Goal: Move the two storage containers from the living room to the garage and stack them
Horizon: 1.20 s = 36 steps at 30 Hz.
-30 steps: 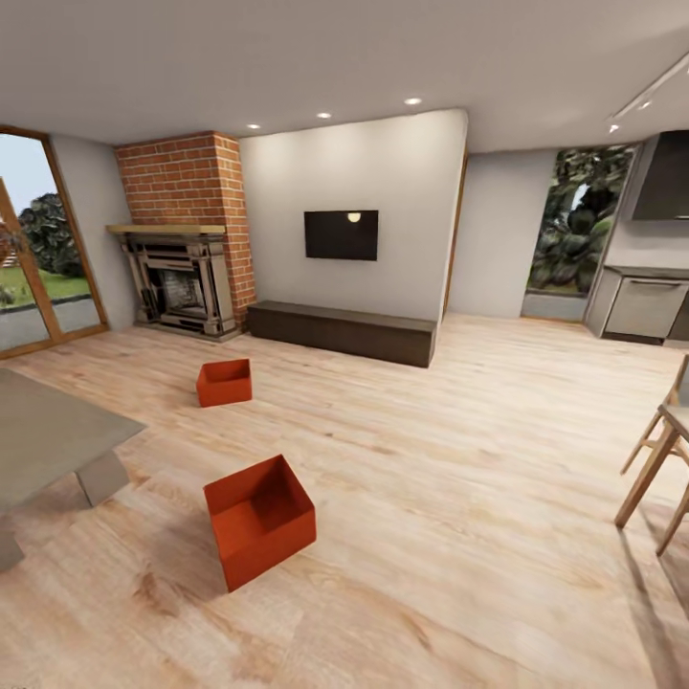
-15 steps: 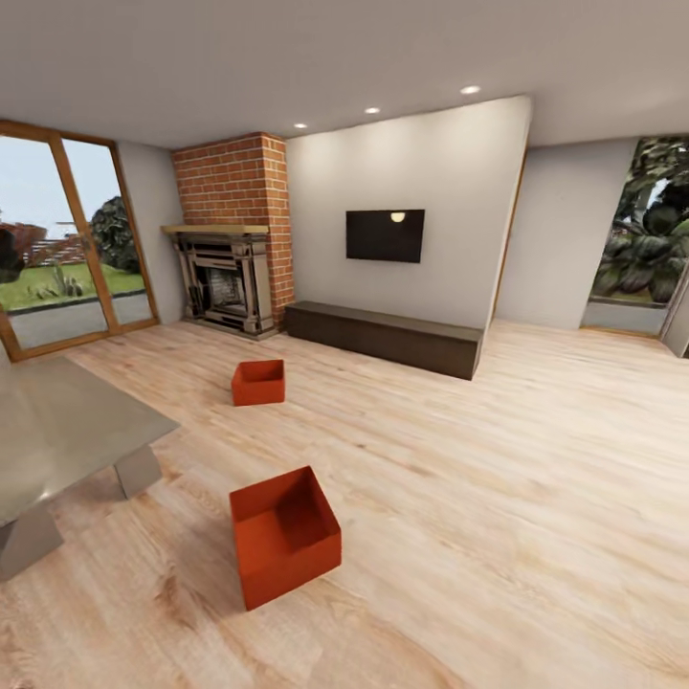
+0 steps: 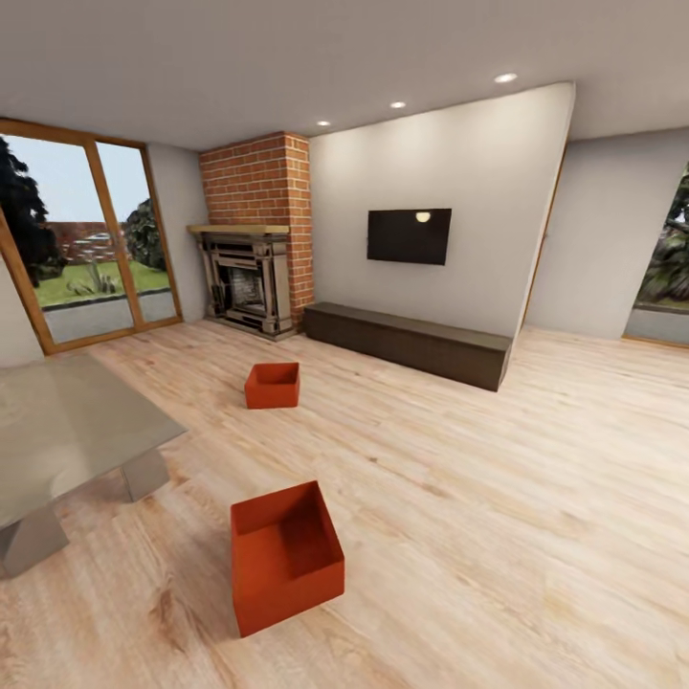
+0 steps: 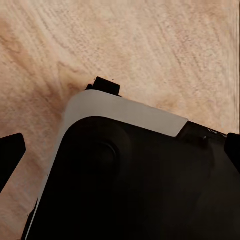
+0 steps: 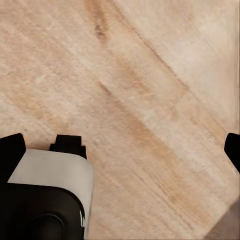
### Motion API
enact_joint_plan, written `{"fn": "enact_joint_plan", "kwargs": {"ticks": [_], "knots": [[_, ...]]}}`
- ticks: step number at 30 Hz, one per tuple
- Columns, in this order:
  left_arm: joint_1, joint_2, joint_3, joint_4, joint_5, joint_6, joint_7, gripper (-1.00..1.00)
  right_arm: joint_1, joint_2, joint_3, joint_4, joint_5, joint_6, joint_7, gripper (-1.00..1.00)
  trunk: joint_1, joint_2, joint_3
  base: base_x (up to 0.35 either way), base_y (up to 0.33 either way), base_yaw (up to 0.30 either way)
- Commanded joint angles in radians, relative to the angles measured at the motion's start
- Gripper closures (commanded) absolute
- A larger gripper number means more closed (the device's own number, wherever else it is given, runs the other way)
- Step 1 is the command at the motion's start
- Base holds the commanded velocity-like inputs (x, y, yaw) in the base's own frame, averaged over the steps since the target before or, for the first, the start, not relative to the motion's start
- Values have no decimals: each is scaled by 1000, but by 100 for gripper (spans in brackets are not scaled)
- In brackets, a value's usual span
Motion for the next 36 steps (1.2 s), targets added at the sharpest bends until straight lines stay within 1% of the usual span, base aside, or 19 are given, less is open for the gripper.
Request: {"fn": "enact_joint_plan", "kwargs": {"ticks": [1,19,24,36], "knots": [[0,0,2,-3,5,7,3,-100,-1,0,8,3,-9,-5,0,-100,0,0,-1,293,-206,6],[0,1,2,-3,2,-2,2,-100,-1,2,16,3,-4,-1,-6,-100,0,0,-1,276,-192,3],[0,2,5,-4,7,-3,1,-100,-1,0,14,3,-5,-6,-9,-100,0,0,-1,25,-16,226],[0,1,6,-4,7,-4,1,-100,-1,0,14,3,-5,-6,-9,-100,0,0,-1,2,-1,270]]}}
